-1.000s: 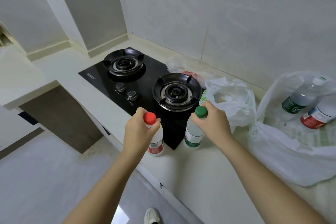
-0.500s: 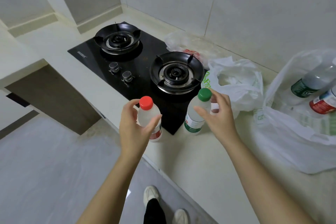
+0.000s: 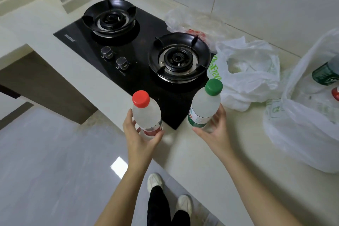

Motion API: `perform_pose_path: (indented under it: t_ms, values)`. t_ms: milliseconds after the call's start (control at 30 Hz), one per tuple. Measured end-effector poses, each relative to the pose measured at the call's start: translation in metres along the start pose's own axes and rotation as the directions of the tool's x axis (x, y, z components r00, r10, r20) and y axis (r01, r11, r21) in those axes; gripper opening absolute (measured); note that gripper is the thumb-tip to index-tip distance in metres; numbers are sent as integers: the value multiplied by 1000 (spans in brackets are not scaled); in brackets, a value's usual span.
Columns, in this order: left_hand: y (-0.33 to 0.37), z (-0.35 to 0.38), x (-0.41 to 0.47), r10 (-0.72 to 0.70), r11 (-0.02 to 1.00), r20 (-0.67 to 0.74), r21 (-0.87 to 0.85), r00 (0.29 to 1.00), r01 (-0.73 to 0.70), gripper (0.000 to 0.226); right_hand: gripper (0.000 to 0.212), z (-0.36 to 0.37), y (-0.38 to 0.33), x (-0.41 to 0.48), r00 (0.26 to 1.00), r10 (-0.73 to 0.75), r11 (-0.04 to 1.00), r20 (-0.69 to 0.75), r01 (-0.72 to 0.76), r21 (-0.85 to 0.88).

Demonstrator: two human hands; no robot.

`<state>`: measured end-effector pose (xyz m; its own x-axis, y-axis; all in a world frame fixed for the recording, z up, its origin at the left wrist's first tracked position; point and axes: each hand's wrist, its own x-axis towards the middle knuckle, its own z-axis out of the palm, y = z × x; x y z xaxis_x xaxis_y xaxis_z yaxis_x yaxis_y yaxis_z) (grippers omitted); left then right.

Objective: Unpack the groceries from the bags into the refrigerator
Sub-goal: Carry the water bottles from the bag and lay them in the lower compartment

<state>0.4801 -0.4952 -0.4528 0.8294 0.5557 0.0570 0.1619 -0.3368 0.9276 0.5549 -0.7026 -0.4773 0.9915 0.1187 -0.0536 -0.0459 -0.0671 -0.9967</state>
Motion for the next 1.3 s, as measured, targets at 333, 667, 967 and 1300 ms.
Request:
perform_pose_path:
  t_ms: [333, 667, 967, 1300]
  values:
    - [-11, 19, 3, -127, 992, -27, -13, 991, 127, 81, 75, 12, -4, 9, 999, -26, 995, -41, 22, -100]
    - [1, 17, 1, -248, 969, -21, -10, 968, 248, 68, 62, 10, -15, 8, 999, 34, 991, -34, -39, -129]
    - [56, -3, -9, -153, 987, -51, -57, 987, 150, 57, 62, 2, -69, -6, 1000, 5, 999, 11, -4, -51]
    - [136, -48, -38, -9, 991, -152, -131, 988, -11, 54, 68, -7, -158, -30, 989, -151, 986, 9, 150, 74]
